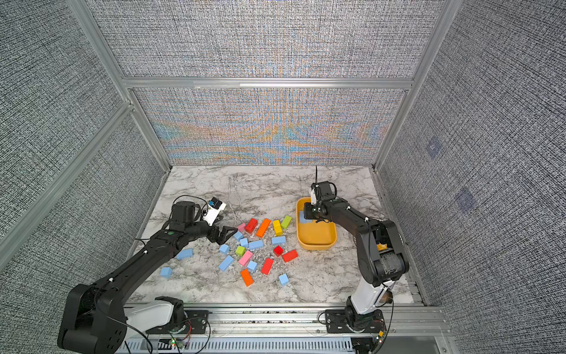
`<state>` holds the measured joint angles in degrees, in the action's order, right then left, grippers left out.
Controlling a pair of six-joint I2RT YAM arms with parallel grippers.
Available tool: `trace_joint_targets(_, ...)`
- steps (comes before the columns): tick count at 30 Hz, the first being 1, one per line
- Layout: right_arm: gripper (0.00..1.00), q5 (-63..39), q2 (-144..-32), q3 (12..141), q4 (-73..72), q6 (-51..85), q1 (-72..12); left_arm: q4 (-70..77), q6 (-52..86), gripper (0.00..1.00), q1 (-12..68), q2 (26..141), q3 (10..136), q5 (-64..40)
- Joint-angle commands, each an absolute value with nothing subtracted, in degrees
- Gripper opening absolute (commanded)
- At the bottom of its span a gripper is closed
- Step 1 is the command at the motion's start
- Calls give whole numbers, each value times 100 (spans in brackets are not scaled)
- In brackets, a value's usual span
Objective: Pick out the blue building blocks
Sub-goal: Place the building block in the storage box.
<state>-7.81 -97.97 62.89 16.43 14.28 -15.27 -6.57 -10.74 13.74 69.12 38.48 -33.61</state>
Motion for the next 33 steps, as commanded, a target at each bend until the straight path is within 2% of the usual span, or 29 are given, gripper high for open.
trace_joint_targets(1, 10, -731, -9699, 6203, 1991, 1259, -1485, -562, -1192, 100, 1371, 6900, 3850, -3519)
trace_joint_targets(12, 11, -1437, -9716, 5829, 1886, 1181, -1042, -624, -1248, 100, 1371, 6877, 3849, -3606)
trace_joint_targets(17, 15, -1654, -9997, 5996, 1914, 983, -984, -615, -1274, 100, 1371, 6852, 3827, -3620)
trace_joint_targets(19, 19, -1560, -10110, 6130, 2046, 956, -984, -615, -1274, 100, 1371, 6855, 3828, -3616)
trace_joint_targets(23, 36, -1015, -10082, 6290, 2285, 1010, -984, -615, -1274, 100, 1370, 6855, 3832, -3615)
trace_joint_targets(26, 45, -700, -10020, 6430, 2482, 1000, -989, -615, -1283, 100, 1371, 6857, 3840, -3614)
trace_joint_targets(33, 48, -119, -9846, 6827, 2939, 910, -1287, -606, -1275, 100, 1371, 6897, 3832, -3599)
